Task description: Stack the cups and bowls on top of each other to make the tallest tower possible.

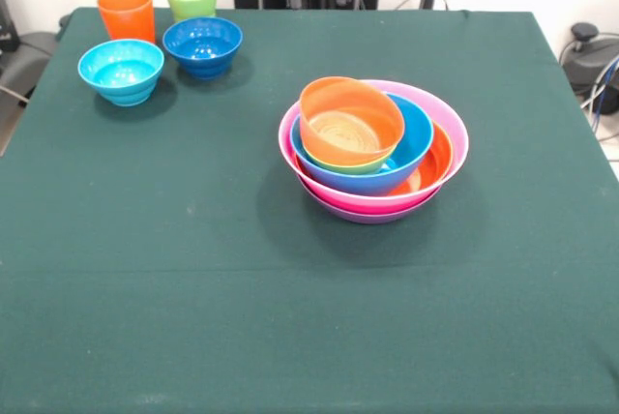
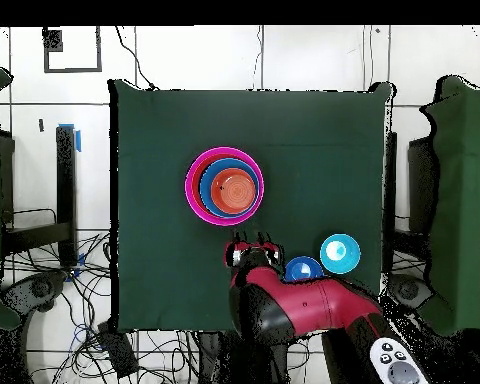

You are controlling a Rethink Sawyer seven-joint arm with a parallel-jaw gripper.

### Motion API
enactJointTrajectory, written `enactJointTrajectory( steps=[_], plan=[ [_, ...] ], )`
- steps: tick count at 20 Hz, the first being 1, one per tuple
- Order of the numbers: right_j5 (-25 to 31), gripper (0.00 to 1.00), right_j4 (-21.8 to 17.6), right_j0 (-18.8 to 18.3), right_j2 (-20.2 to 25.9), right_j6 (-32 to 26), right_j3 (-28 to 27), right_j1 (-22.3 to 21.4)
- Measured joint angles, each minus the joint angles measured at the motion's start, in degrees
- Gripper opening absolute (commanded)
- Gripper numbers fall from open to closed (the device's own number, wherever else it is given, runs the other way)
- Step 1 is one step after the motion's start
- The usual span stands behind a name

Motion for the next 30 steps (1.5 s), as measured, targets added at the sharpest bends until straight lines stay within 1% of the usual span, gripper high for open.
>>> enactJointTrajectory(
  steps=[8,20,26,30],
  plan=[
    [0.00,1.00,0.00,-1.93,0.81,0.00,0.03,-0.07],
    [-0.01,1.00,0.00,-1.94,0.86,0.00,0.20,-0.18],
    [-0.56,1.00,0.01,-1.88,0.72,0.00,1.41,-0.26],
    [-0.67,1.00,-0.23,-2.33,0.71,0.00,3.28,-0.55]
  ],
)
